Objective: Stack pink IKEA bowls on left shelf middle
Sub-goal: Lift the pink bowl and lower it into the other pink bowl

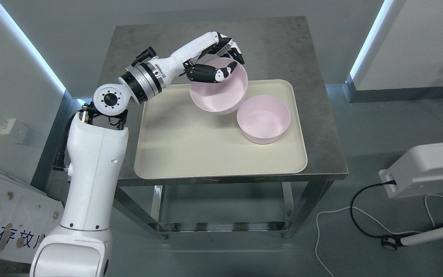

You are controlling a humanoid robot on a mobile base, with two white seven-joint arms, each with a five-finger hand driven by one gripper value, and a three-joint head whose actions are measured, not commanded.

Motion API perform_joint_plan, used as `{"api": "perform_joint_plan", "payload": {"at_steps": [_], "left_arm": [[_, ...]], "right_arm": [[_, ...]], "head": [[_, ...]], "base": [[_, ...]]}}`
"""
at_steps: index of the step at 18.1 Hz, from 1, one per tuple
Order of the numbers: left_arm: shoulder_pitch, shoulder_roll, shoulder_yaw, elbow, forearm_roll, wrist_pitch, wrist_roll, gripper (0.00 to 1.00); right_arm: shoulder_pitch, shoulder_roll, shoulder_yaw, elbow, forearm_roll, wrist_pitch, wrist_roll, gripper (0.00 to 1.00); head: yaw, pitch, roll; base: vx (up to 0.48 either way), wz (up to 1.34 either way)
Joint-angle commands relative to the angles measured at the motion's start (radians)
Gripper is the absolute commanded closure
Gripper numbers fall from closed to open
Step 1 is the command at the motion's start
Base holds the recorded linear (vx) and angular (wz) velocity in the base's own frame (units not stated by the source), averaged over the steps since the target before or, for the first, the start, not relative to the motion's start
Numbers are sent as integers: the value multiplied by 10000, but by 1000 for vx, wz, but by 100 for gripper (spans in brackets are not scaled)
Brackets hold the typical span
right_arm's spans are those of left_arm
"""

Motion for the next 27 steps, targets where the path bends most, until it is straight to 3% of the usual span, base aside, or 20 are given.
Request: {"api": "perform_joint_plan", "payload": {"at_steps": [1,7,18,27], "left_arm": [[-197,-802,-3209,710,-303,-8,828,99],[-182,-802,-3149,788,-272,-23,768,99],[-748,-802,-1477,1692,-334,-407,462,99],[-428,-802,-1568,1770,-425,-729,32,98]], "right_arm": [[0,-175,-46,-175,-16,8,-4,0],[0,-175,-46,-175,-16,8,-4,0],[0,-175,-46,-175,-16,8,-4,0],[0,-175,-46,-175,-16,8,-4,0]], "head": [[0,0,0],[0,0,0],[0,0,0],[0,0,0]], "base": [[0,0],[0,0],[0,0],[0,0]]}}
